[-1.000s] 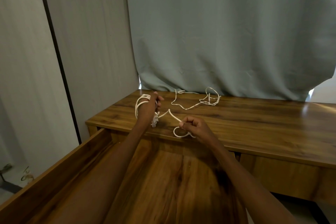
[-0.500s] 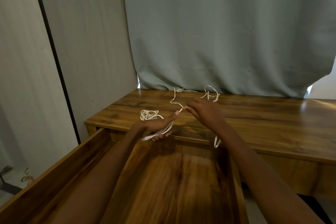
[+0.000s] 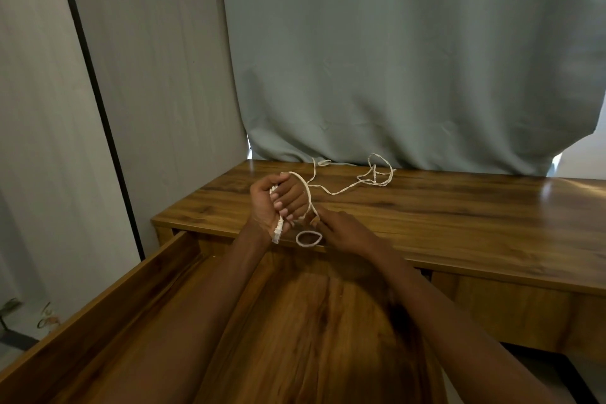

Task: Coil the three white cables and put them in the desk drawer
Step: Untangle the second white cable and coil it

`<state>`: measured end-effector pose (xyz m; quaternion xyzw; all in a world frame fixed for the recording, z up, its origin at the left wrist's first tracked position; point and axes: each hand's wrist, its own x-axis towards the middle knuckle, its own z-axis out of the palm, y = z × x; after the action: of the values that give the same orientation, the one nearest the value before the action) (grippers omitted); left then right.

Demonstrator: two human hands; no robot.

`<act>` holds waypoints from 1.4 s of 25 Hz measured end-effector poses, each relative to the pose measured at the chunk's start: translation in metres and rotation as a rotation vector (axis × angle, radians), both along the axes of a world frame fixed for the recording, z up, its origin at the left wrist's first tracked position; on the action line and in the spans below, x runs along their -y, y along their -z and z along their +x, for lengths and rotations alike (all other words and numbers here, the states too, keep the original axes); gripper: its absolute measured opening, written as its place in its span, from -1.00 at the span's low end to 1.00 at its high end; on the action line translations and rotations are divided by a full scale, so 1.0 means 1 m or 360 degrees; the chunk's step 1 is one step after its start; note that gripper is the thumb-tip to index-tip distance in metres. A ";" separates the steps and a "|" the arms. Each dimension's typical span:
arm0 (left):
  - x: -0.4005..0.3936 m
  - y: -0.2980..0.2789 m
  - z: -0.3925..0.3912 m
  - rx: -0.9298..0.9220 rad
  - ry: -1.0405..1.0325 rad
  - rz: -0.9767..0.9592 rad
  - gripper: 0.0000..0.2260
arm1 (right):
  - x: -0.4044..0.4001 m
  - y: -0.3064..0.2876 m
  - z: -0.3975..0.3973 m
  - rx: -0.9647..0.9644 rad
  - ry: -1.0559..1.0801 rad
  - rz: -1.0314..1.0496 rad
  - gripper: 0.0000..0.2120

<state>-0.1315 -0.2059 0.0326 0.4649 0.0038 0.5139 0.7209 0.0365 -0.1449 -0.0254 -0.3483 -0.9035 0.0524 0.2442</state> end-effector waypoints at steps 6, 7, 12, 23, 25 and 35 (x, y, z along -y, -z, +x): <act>-0.011 -0.008 0.006 0.0218 -0.1109 -0.0225 -0.58 | 0.018 0.005 -0.011 -0.0251 0.0040 -0.0254 -0.75; -0.015 -0.008 0.006 0.0161 -0.1278 -0.0276 -0.59 | 0.020 0.006 -0.012 -0.0264 0.0063 -0.0275 -0.76; -0.030 -0.005 -0.002 -0.0778 -0.2180 -0.0122 -0.60 | 0.024 0.004 -0.002 -0.0290 0.0189 -0.0388 -0.77; -0.008 0.023 -0.009 -0.2304 -0.0924 -0.0273 -0.29 | 0.001 -0.019 0.039 -0.0169 0.0605 0.0796 -0.71; -0.002 0.020 -0.010 -0.2165 -0.0671 -0.0252 -0.27 | -0.008 -0.019 0.045 -0.0050 0.0716 0.0774 -0.65; 0.020 0.022 0.006 -0.0944 0.0778 -0.0161 -0.56 | 0.018 -0.028 0.036 -0.1270 -0.0214 -0.0925 -0.77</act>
<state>-0.1253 -0.2264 0.0109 0.5444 0.1264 0.1694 0.8117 0.0722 -0.1628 0.0026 -0.2959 -0.7081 0.4469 0.4597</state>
